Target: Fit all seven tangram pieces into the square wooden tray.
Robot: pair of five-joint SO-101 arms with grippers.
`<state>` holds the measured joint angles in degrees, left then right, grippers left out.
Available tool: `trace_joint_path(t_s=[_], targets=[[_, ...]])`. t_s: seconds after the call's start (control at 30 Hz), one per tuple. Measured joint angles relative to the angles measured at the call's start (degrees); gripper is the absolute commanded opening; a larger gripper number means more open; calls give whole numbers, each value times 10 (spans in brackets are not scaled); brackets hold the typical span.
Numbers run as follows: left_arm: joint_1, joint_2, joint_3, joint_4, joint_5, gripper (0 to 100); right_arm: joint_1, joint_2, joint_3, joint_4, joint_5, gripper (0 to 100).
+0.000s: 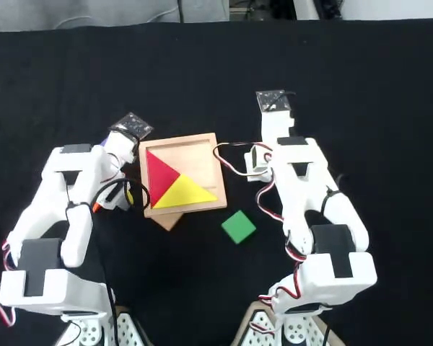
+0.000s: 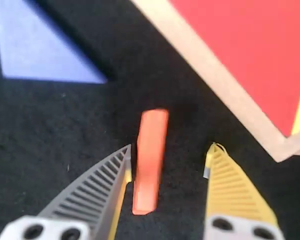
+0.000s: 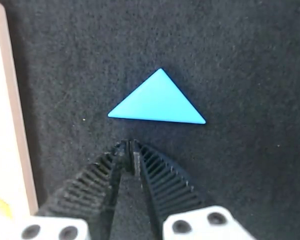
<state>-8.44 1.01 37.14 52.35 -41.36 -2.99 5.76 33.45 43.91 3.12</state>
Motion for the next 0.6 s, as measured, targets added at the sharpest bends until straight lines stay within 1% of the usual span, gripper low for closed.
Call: trace_joint_path(t_s=[0.13, 0.4, 0.6], targets=[[2, 0, 0, 4, -20, 238, 0, 0, 0, 0, 0, 11], [0, 0, 0, 4, -25, 238, 0, 0, 0, 0, 0, 11], [-9, 0, 0, 4, -74, 238, 0, 0, 0, 0, 0, 11]])
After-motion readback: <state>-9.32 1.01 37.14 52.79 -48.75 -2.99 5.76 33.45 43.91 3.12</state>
